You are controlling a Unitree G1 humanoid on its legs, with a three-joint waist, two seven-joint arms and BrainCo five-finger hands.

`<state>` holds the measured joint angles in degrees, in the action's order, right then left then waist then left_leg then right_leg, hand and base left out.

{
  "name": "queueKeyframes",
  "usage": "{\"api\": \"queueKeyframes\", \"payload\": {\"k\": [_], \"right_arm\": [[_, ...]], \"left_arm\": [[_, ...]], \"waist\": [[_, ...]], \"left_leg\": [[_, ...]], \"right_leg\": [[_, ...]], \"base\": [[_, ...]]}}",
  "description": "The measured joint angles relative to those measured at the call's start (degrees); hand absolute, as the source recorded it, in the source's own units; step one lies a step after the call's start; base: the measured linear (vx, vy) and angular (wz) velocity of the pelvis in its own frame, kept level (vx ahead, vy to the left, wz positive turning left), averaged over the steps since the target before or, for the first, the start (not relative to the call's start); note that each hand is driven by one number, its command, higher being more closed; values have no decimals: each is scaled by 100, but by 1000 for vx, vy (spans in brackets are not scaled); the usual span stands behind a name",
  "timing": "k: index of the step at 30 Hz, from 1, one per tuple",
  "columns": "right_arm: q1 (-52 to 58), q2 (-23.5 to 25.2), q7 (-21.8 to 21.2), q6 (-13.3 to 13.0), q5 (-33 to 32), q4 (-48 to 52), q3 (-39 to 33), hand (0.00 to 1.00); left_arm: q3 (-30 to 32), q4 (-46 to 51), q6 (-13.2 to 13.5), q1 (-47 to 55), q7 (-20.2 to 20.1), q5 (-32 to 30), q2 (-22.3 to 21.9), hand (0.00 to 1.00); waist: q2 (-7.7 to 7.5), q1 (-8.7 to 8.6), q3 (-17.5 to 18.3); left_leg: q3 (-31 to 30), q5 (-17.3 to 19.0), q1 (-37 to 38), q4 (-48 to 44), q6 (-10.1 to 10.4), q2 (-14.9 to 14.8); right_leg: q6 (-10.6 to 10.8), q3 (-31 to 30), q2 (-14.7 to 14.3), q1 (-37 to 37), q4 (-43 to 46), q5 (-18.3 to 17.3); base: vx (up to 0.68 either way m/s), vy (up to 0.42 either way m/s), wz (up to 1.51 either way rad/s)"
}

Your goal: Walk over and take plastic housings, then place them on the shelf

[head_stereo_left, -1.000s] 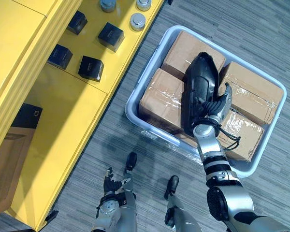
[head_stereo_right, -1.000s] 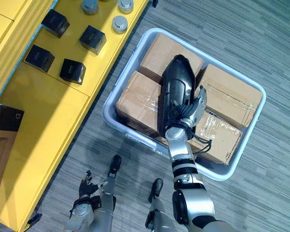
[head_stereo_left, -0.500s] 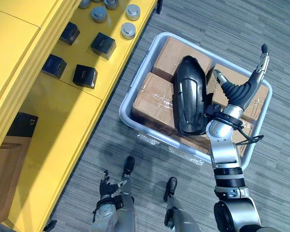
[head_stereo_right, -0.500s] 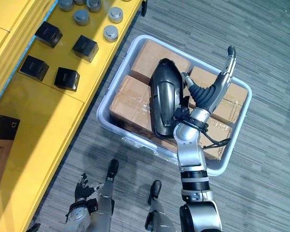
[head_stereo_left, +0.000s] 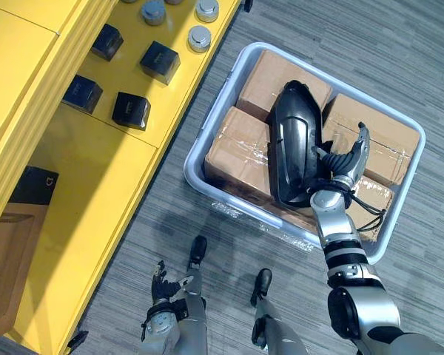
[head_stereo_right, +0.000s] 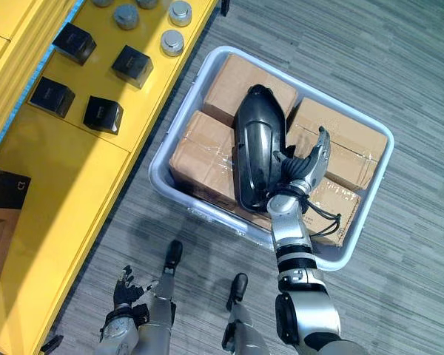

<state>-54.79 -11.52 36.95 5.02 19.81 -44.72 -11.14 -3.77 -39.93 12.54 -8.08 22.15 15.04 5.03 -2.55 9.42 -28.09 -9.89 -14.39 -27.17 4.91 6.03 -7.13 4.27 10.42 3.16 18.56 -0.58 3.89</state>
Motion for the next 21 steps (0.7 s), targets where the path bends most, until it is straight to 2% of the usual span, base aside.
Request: {"api": "queueKeyframes", "payload": {"k": [3,4,9,14,16,21], "right_arm": [[-296,-223,-61,-48,-130,-731,10,0],[-436,-332,-58,-95,-129,-1019,9,100],[-875,-818,-137,-132,-157,-1933,47,100],[-1003,-1267,-884,-130,-95,-2349,117,100],[-998,-1299,-1067,-110,-40,-2487,114,100],[-572,-1309,-1263,-54,76,-2406,590,100]], "left_arm": [[-25,-14,7,-26,-5,2,0,0],[-66,-58,17,-37,-7,6,3,0],[-182,-233,20,-69,-129,61,18,0],[-215,-149,1,-55,-314,56,20,0],[-215,203,-33,65,-370,56,1,0],[-170,2434,-32,635,-383,248,-46,0]], "waist": [[3,42,-2],[4,50,-2],[7,119,-4],[32,132,-16],[71,146,-34],[215,130,-35]], "left_leg": [[-70,-1,-105,0,1,1],[-101,-1,-119,-1,1,3],[-154,6,-122,0,8,10],[-266,21,-106,-1,25,16],[-297,-3,-21,-1,32,18],[-376,-5,421,-2,23,104]], "right_leg": [[0,53,-9,69,1,0],[0,90,-9,67,2,0],[3,122,-3,53,27,-2],[20,160,-6,13,31,-20],[38,187,-4,-85,32,-44],[20,320,85,-551,154,-260]], "base": [[93,-20,9],[64,-10,10],[81,-16,5],[73,-25,5],[93,-32,10],[121,-46,17]]}}
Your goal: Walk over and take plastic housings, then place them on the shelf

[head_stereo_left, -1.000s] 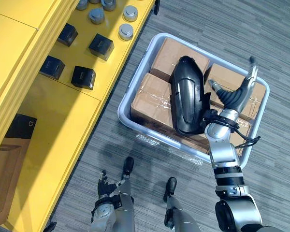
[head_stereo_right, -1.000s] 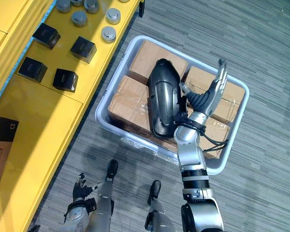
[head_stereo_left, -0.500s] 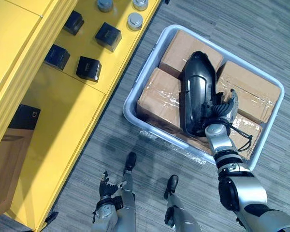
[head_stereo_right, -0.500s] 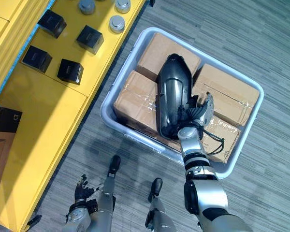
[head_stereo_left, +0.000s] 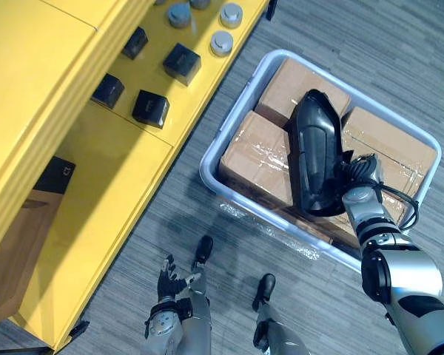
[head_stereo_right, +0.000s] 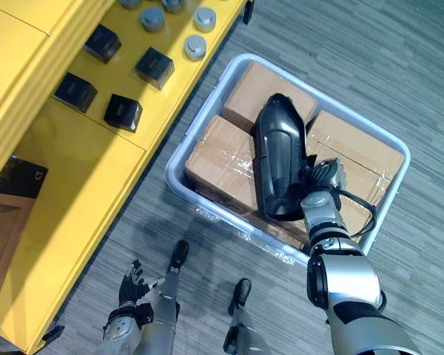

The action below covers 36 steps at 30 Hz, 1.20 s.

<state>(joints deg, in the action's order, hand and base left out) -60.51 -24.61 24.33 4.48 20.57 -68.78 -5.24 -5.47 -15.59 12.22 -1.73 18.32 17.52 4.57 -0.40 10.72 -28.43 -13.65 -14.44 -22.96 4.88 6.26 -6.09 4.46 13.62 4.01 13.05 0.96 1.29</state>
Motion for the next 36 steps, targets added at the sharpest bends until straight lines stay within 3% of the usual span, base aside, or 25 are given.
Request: {"api": "queueKeyframes", "payload": {"k": [6,14,21,31,36], "right_arm": [[761,296,-95,52,167,1521,408,100],[1988,743,-232,50,957,3330,659,100],[2311,761,-356,49,1360,4107,967,100],[2343,1008,-340,46,1455,4663,1405,100],[2495,1208,-270,38,1577,5285,1713,100]], "left_arm": [[309,1586,37,74,-4,254,-69,0],[158,1876,23,-574,-94,390,208,0],[-535,1088,-150,-1369,-341,1299,395,0],[-1203,-145,-463,-1676,-519,2462,385,0],[-1360,-523,-514,-2021,-516,2740,345,0]], "waist": [[110,-78,100],[116,-366,796],[85,-574,1500],[4,-683,1891],[-9,-704,2050]], "left_leg": [[90,66,464,3,11,1],[183,97,664,9,11,-18],[219,108,845,10,24,-41],[353,137,957,12,60,-123],[382,142,1012,11,65,-124]], "right_leg": [[7,-30,22,-407,60,-82],[8,-55,20,-595,25,-92],[-35,-60,0,-837,-148,-49],[-92,-205,-99,-974,-387,101],[-89,-220,-102,-1058,-476,141]], "base": [[64,-41,0],[-4,-14,-4],[0,-7,-2],[-10,-13,-8],[2,1,-1]]}}
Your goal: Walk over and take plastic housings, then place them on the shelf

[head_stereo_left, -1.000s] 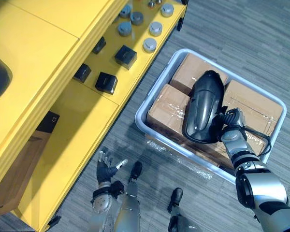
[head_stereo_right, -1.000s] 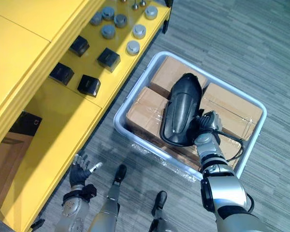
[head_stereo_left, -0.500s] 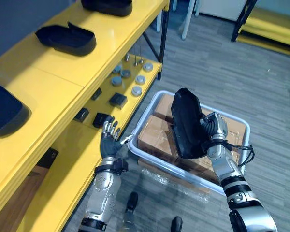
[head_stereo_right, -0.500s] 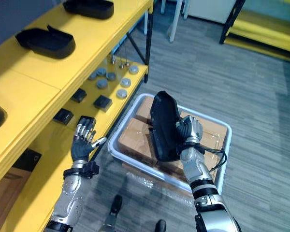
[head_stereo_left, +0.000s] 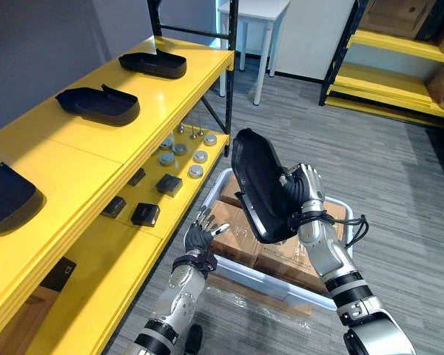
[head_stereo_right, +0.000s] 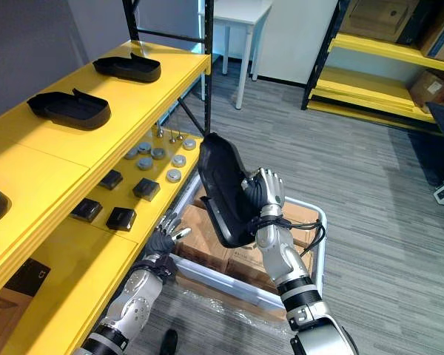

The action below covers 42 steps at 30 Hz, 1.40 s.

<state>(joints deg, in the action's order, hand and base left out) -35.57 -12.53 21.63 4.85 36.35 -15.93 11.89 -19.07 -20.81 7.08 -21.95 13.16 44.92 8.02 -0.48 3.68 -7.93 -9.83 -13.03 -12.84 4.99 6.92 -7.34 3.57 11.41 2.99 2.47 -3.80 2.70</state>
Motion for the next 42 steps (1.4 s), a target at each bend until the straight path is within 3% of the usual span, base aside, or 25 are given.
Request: {"api": "queueKeyframes", "payload": {"k": [7,11,12,17,19,23,24,25,26,27,28,29,31,33,34,35,36,37,38,39,40,42], "right_arm": [[386,245,90,-238,-5,935,616,100],[876,384,179,-491,-22,1325,976,100],[981,380,227,-520,-28,1380,1051,100],[1503,354,299,-662,-238,1925,1362,100],[1693,344,327,-874,-327,2016,1430,100],[1999,355,406,-1132,-553,2443,1525,100],[2096,349,441,-1277,-660,2579,1525,100],[2134,313,513,-1334,-663,2702,1522,100],[2118,307,528,-1371,-663,2702,1523,100],[2074,308,533,-1432,-662,2646,1533,100],[2079,314,533,-1494,-663,2646,1539,100],[2079,326,533,-1520,-662,2659,1544,100],[2088,394,530,-1590,-656,2813,1639,100],[2289,572,517,-1636,-657,2951,1714,100],[2353,575,498,-1639,-668,2949,1739,100],[2560,526,348,-1607,-681,2704,1782,100],[2760,527,191,-1486,-681,2368,1803,100],[2842,539,116,-1430,-681,2255,1828,100],[2945,604,8,-1371,-680,2131,1842,100],[2940,693,-38,-1360,-677,2114,1817,100],[2930,753,-40,-1362,-674,2115,1781,100],[2933,906,-38,-1381,-667,2168,1593,100]], "left_arm": [[-93,-177,-6,-353,25,453,-41,0],[-165,-180,64,-525,35,1186,15,0],[-162,-180,78,-526,47,1345,35,100],[-41,-174,331,-526,53,2104,73,100],[-19,-130,598,-526,47,2226,81,100],[76,408,755,-340,27,2215,65,100],[79,662,820,-238,28,2158,31,100],[92,796,878,-234,29,2089,-31,100],[125,833,910,-227,29,2052,-58,100],[192,848,972,-210,34,1939,-89,100],[220,926,1002,-168,47,1883,-86,100],[245,1057,1002,-114,66,1852,-85,100],[386,1584,1024,143,132,1649,-67,100],[552,2069,1022,368,280,1264,-51,100],[596,2120,1019,401,306,1181,-84,100],[612,2326,1012,404,324,1133,-236,100],[554,2705,1009,402,329,817,-348,100],[504,2888,1009,389,326,573,-387,100],[445,3221,1013,380,319,75,-388,100],[503,3434,1055,406,327,-405,-327,100],[534,3491,1064,436,354,-683,-298,100],[767,3591,1122,708,510,-1685,-269,100]], "waist": [[-81,-16,176],[-100,-10,301],[-110,-15,320],[-129,-25,393],[-127,-82,434],[-120,-134,466],[-115,-160,504],[-107,-250,502],[-108,-277,501],[-101,-258,500],[-85,-235,511],[-78,-234,520],[-108,-134,552],[-141,-131,575],[-118,-141,581],[-88,-123,593],[-134,-130,565],[-157,-150,545],[-168,-198,500],[-143,-240,446],[-112,-247,400],[-61,-291,360]], "left_leg": [[8,32,120,1,30,-2],[-14,52,132,1,52,2],[-31,82,144,1,91,6],[-128,93,199,0,104,21],[-252,89,209,0,106,58],[-492,79,159,-20,94,152],[-232,108,-10,-100,49,133],[555,275,-258,-348,-219,21],[1083,349,-392,-556,-344,-82],[2208,501,-534,-983,-577,-368],[3123,551,-524,-1247,-649,-617],[3408,550,-520,-1326,-647,-679],[3626,548,-492,-1331,-654,-511],[3535,650,-317,-1145,-760,27],[3466,671,-230,-1099,-789,144],[3314,722,21,-968,-839,310],[3111,804,287,-878,-882,483],[2975,850,398,-860,-940,568],[2715,968,612,-831,-1023,693],[2449,1039,782,-828,-1130,760],[2331,1064,883,-820,-1144,759],[1859,1120,1100,-777,-1163,749]], "right_leg": [[-15,-4,-13,-154,-93,35],[-14,11,-13,-176,-95,34],[-14,21,-12,-193,-96,34],[-5,87,-13,-281,-99,22],[4,231,-15,-377,-99,-6],[-4,572,-7,-507,-72,-113],[7,790,24,-519,-68,-143],[33,1131,55,-568,-65,-177],[49,1268,94,-584,-40,-206],[108,1460,175,-629,75,-320],[205,1611,270,-652,208,-452],[255,1646,328,-661,270,-509],[336,1730,577,-658,343,-613],[445,1986,1067,-828,675,-754],[457,2072,1213,-839,949,-766],[428,2176,1492,-807,1717,-786],[261,2180,1891,-681,2832,-766],[5,2112,2103,-547,3466,-656],[-598,1681,2404,-154,4642,-296],[-423,1070,2278,268,5544,-572],[-399,823,2089,431,5787,-733],[-311,358,1336,863,5466,-1156]], "base": [[0,0,0],[-1,3,1],[-5,13,4],[1,6,8],[12,3,29],[19,-2,49],[23,27,101],[43,39,119],[58,65,125],[103,72,98],[96,81,85],[136,130,58],[160,186,29],[255,220,57],[299,223,77],[308,252,85],[306,270,93],[258,259,110],[216,170,118],[214,107,116],[215,-3,109],[208,-76,113]]}}
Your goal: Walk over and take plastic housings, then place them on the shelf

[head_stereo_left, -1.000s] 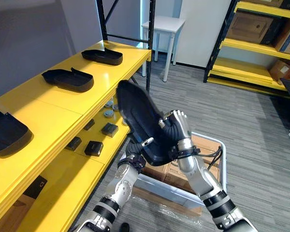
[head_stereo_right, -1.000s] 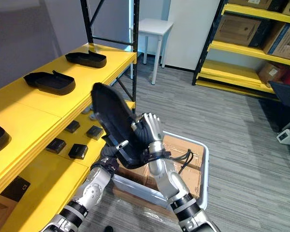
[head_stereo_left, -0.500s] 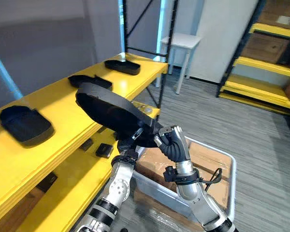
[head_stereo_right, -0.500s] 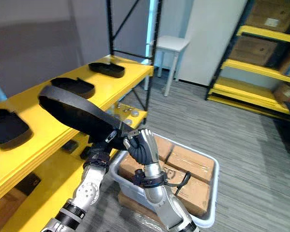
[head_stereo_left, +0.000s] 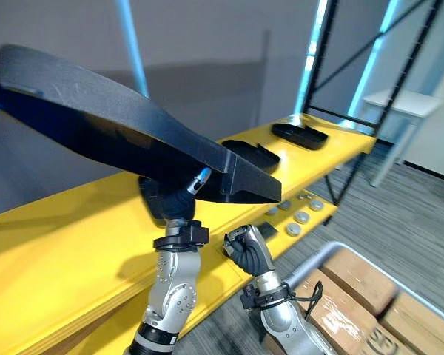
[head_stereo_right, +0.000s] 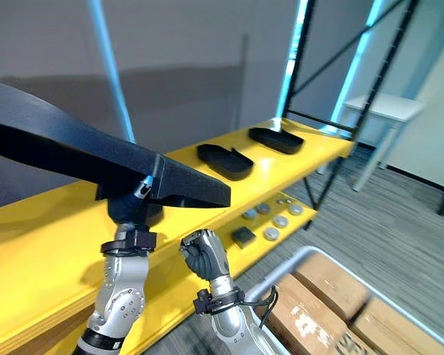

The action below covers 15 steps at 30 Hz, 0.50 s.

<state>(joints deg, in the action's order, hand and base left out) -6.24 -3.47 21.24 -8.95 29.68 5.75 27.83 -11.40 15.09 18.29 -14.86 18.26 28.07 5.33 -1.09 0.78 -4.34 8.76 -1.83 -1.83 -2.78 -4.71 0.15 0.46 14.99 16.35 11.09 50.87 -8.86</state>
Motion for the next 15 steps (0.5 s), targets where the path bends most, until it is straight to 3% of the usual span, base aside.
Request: {"api": "queueKeyframes", "payload": {"k": [1,2,4,5,6,7,9,11,15], "right_arm": [[0,7,2,-25,1,60,-94,0],[0,9,7,-52,0,97,-163,0],[208,5,40,-127,-5,348,-491,0],[292,8,61,-128,-7,413,-577,0],[452,-3,66,-135,-9,554,-693,0],[578,-126,66,-148,-12,572,-706,0],[643,-84,66,-150,-81,667,-763,0],[649,-65,60,-210,-267,994,-905,0],[926,-69,-296,-446,-1140,1187,-1195,0]], "left_arm": [[40,0,-3,137,40,-331,0,100],[50,-1,-11,236,71,-557,14,100],[97,-13,-91,609,252,-1288,68,100],[117,-14,-107,668,277,-1414,98,100],[91,-17,-115,768,302,-1650,216,100],[134,-32,-132,972,311,-1728,122,100],[284,82,-176,1376,266,-2025,44,100],[488,91,-308,1638,257,-2190,22,100],[1253,61,-644,1960,403,-2568,-72,100]], "waist": [[8,-18,-6],[9,-38,-9],[-42,-129,19],[-97,-132,21],[-245,-135,13],[-58,-131,17],[85,-45,98],[63,8,102],[54,28,108]], "left_leg": [[-211,7,7,-5,2,-2],[-327,5,0,-7,8,-2],[-875,34,-94,-89,153,86],[-981,46,-96,-103,183,164],[-1205,137,-92,-166,305,397],[-1336,232,-76,-203,432,308],[-1379,292,-100,-212,520,76],[-1468,362,-81,-208,622,-83],[-1868,390,-91,-175,672,-160]], "right_leg": [[21,-206,-319,148,-455,-109],[49,-399,-530,223,-862,-130],[136,-1343,-1185,245,-2576,-135],[152,-1525,-1239,194,-2926,-28],[185,-1751,-1160,61,-3418,618],[180,-1558,-1188,-122,-3614,611],[78,-1439,-1392,-420,-4249,883],[-7,-1330,-1547,-710,-4757,1104],[-14,-929,-1634,-988,-5005,1108]], "base": [[171,-99,104],[161,-128,111],[189,-198,127],[201,-229,123],[177,-189,101],[175,-169,79],[194,-125,17],[181,-122,14],[105,-84,45]]}}
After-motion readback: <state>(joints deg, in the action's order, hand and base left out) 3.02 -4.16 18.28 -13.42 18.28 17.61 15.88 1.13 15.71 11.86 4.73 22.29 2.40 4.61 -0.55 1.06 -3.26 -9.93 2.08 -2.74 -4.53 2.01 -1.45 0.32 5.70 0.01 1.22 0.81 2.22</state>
